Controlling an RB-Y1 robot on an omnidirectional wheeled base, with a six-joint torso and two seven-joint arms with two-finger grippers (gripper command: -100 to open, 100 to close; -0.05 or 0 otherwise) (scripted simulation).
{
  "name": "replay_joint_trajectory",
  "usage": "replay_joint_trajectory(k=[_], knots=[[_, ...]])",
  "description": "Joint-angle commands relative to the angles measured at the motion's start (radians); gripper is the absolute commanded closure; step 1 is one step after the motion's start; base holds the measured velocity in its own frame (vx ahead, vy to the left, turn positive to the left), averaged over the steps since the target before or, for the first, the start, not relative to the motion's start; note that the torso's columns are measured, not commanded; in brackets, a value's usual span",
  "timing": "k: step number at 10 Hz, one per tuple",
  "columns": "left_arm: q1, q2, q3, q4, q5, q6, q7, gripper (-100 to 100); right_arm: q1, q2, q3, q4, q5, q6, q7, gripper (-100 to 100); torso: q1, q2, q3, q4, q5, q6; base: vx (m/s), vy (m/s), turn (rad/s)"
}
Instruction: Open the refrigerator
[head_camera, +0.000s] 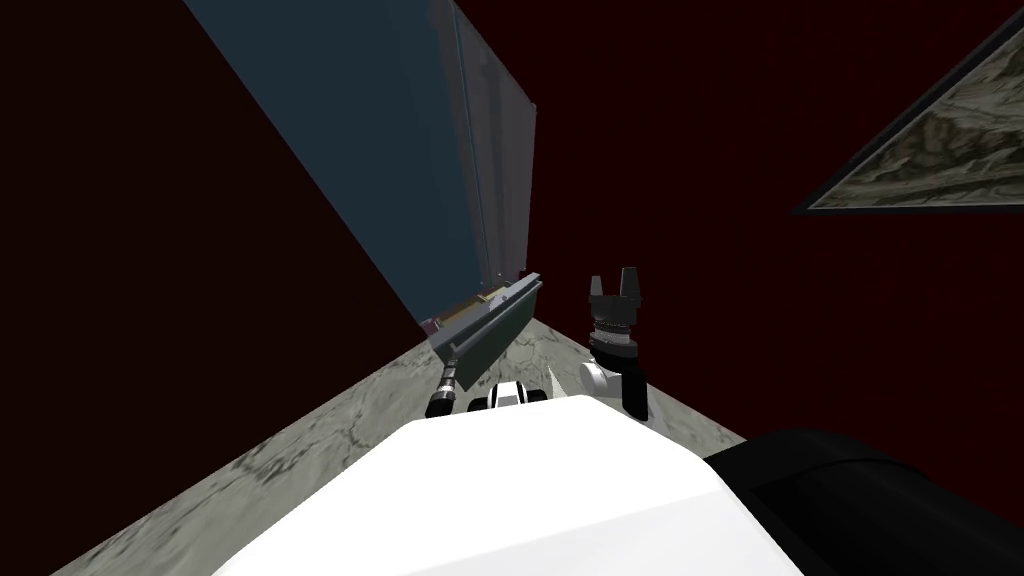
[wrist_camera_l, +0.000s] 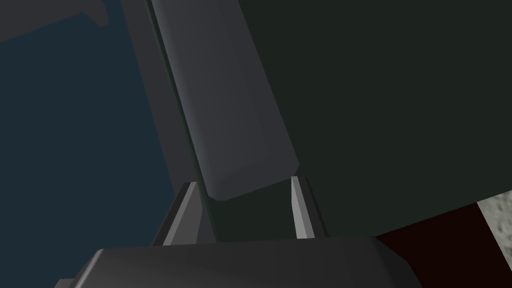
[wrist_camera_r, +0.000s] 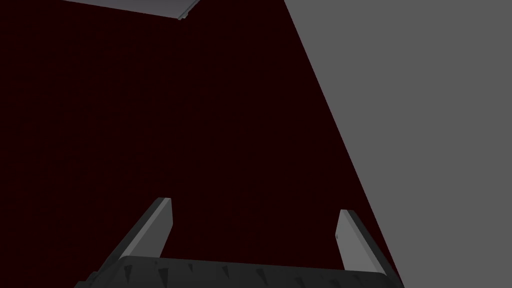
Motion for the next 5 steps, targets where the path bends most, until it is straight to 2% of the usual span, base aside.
replay_joint_trajectory(k=[1,3,5], knots=[[0.015,-0.008,-0.008,-0.008,-0.005,0.005,-0.004,100,0.0,0.0,0.0,0.0,0.0,0.0,0.0,0,-0.003,0.002,0.002,-0.001,0.0,0.0,-0.11,-0.123,0.013],[0.026,-0.014,-0.014,-0.016,-0.009,0.006,-0.008,100,0.0,0.0,0.0,0.0,0.0,0.0,0.0,0,-0.003,0.001,0.001,-0.002,0.001,0.001,-0.141,-0.145,0.017],[0.025,-0.016,-0.014,-0.014,-0.01,-0.002,-0.01,100,0.0,0.0,0.0,0.0,0.0,0.0,0.0,0,0.002,-0.004,-0.001,0.0,0.0,0.0,-0.091,-0.082,0.011]])
